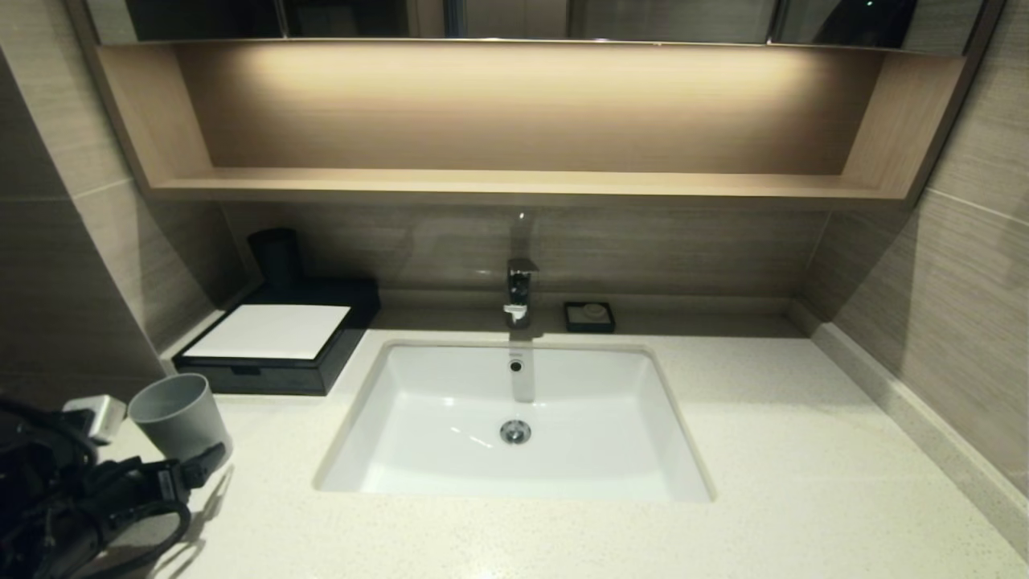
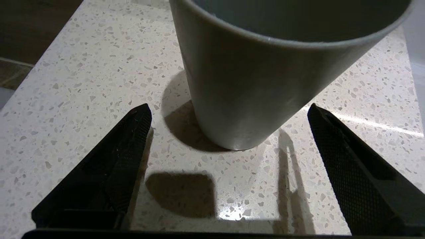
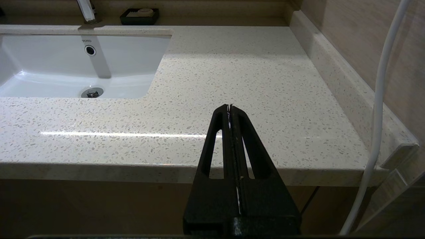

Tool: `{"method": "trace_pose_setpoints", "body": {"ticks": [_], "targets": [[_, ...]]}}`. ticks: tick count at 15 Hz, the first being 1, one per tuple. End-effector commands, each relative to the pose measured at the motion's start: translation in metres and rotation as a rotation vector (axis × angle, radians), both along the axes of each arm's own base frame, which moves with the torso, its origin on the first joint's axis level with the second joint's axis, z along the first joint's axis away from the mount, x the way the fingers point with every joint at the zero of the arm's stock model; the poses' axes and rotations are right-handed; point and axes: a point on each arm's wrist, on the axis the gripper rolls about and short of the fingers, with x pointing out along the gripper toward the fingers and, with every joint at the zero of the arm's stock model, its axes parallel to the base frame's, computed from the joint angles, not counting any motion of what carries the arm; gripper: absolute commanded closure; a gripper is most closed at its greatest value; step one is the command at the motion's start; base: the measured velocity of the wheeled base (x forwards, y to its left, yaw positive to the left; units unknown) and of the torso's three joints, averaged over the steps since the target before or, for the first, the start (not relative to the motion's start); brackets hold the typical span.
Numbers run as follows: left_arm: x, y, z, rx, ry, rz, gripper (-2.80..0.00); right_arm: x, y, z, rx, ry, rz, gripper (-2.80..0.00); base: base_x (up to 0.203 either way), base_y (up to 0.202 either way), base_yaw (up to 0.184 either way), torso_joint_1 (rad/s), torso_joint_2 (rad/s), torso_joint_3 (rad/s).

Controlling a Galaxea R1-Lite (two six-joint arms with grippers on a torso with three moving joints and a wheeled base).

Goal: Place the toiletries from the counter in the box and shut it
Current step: Pick up the cup

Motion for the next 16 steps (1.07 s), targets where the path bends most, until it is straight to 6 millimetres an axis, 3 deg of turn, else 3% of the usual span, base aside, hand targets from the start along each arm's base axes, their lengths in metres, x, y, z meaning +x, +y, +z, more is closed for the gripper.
{"method": "trace_pose_setpoints", "body": {"ticks": [1, 16], "targets": [[0.002, 0.001, 0.003, 0.007, -0.021, -0.002, -2.80, 0.000, 0.000, 0.000, 0.000, 0.000, 0.000, 0.00, 0.000, 0.000, 0.000, 0.000, 0.00, 0.000], [0.014, 0.000, -0.002, 0.019, -0.023, -0.047, -2.80, 0.000, 0.000, 0.000, 0.000, 0.000, 0.000, 0.00, 0.000, 0.000, 0.000, 0.000, 0.00, 0.000]]}}
